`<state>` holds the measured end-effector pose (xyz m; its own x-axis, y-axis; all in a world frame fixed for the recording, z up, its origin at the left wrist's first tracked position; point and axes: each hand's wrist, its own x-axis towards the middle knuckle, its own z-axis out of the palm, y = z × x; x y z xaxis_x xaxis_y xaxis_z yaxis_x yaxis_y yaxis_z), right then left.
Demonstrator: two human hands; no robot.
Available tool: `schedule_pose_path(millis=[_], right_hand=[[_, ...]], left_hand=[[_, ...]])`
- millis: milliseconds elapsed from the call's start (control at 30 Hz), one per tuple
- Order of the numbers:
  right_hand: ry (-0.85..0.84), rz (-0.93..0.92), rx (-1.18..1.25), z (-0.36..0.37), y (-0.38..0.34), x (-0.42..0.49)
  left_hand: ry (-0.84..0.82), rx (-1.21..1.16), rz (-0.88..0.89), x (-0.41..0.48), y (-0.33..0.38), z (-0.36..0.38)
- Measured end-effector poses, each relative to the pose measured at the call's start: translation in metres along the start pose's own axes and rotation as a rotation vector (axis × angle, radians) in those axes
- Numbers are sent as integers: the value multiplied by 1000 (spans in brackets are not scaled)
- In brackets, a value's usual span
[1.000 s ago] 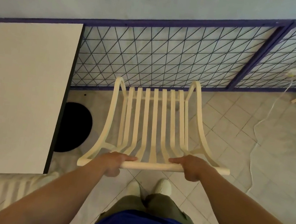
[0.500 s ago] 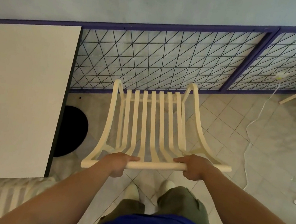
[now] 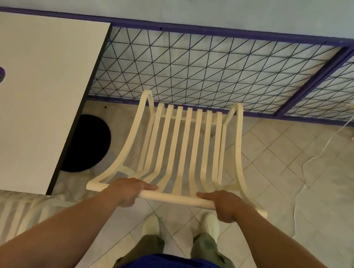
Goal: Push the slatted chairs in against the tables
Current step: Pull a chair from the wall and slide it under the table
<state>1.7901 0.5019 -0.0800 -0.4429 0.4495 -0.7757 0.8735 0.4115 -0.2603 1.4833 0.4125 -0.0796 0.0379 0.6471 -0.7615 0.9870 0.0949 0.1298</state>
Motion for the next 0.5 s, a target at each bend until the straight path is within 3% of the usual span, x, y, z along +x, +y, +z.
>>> schedule_pose_path(millis=[500], right_hand=[[-5, -36, -184, -36, 47, 8]], left_hand=[[50, -171, -68, -7, 57, 22]])
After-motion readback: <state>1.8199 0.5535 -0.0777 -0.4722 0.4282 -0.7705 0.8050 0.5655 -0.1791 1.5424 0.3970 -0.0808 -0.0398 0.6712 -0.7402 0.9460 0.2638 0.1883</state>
